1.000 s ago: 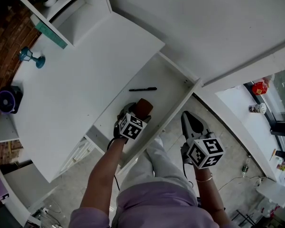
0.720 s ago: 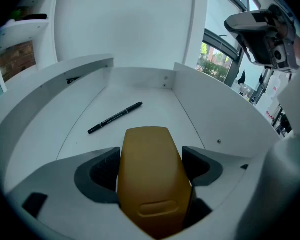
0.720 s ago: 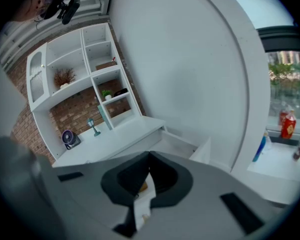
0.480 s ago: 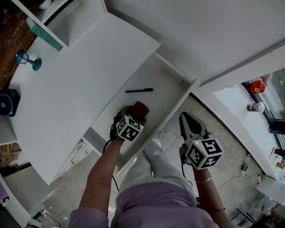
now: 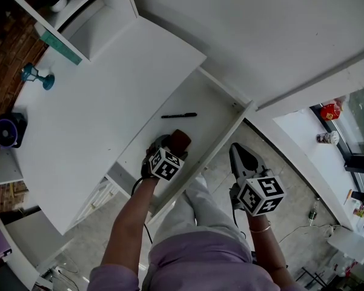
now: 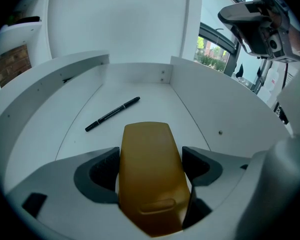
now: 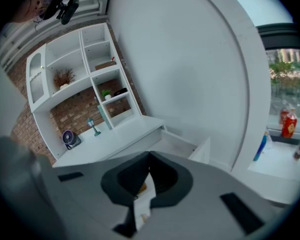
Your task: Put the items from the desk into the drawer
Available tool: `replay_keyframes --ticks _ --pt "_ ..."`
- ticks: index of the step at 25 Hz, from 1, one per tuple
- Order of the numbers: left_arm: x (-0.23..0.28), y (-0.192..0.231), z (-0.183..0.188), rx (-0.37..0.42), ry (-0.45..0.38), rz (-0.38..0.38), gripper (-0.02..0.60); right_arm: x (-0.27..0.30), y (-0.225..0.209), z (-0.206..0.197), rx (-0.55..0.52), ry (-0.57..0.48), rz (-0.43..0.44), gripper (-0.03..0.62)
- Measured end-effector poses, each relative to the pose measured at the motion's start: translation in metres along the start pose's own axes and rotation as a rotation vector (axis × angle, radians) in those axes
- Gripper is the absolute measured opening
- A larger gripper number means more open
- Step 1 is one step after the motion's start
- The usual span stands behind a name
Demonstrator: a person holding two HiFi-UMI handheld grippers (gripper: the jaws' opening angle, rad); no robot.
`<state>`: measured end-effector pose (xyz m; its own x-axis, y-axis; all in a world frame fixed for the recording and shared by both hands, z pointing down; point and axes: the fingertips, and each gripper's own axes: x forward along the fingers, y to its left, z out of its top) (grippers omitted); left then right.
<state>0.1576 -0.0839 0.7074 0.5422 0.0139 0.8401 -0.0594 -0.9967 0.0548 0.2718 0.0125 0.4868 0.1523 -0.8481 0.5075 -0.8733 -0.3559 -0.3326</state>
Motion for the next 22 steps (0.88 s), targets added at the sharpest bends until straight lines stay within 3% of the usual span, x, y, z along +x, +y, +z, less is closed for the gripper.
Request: replay_keyframes --ticks 6,17,22 --pt "-0.003 0.001 0.003 -0.013 -0.017 0.023 0.394 0.001 0.003 -0.001 -0.005 0.004 0.017 0.005" --pt "-0.053 0.019 0.024 -0.086 -0.132 0.114 0.39 0.003 0.026 0.003 -0.035 -0.006 0.082 0.005" --pt "-0.092 0.032 0.031 -0.133 -0.204 0.19 0.326 0.004 0.046 0.005 -0.055 -0.012 0.128 0.005"
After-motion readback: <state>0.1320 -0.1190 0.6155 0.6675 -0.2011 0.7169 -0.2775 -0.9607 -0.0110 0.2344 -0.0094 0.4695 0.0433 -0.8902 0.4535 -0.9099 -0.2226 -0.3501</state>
